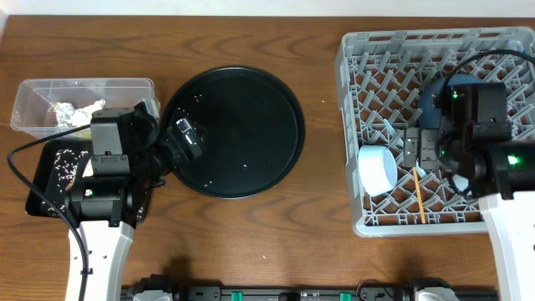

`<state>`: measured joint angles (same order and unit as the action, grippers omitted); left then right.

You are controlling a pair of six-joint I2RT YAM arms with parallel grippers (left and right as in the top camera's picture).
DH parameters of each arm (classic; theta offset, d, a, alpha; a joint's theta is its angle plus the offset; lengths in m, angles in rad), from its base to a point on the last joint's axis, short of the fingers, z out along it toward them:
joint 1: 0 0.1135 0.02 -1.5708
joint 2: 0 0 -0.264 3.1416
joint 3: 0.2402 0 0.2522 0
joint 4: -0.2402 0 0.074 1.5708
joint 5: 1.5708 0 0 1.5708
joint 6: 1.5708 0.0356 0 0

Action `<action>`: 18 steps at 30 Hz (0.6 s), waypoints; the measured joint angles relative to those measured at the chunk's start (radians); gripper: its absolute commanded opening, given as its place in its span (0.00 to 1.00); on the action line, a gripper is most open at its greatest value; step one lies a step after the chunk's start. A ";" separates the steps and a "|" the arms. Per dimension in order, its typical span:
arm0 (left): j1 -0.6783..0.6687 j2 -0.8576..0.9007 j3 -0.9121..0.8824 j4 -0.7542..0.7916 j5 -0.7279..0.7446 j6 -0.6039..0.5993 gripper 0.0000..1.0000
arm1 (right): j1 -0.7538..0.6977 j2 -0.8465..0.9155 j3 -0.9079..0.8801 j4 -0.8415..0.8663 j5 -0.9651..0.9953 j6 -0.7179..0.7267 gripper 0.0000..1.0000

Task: Sort waste into correct bins and load items into the dishwasher rack
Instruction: 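Insert the knife upright into the rack beside the chopstick, then open the right gripper and withdraw it from the rack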

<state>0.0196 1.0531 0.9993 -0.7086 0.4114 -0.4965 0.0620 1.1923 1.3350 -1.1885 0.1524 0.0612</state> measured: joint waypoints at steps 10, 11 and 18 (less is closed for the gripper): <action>0.000 0.000 0.000 0.000 0.000 0.000 0.98 | 0.000 -0.351 0.000 0.000 0.000 0.003 0.99; 0.000 0.000 0.000 0.000 0.000 0.000 0.98 | 0.000 -0.380 0.000 -0.001 0.000 0.003 0.99; 0.000 0.000 0.000 0.001 0.000 0.000 0.98 | 0.000 -0.560 0.001 -0.013 0.000 0.004 0.99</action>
<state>0.0196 1.0531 0.9993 -0.7078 0.4110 -0.4965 0.0620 0.6323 1.3357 -1.2018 0.1528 0.0650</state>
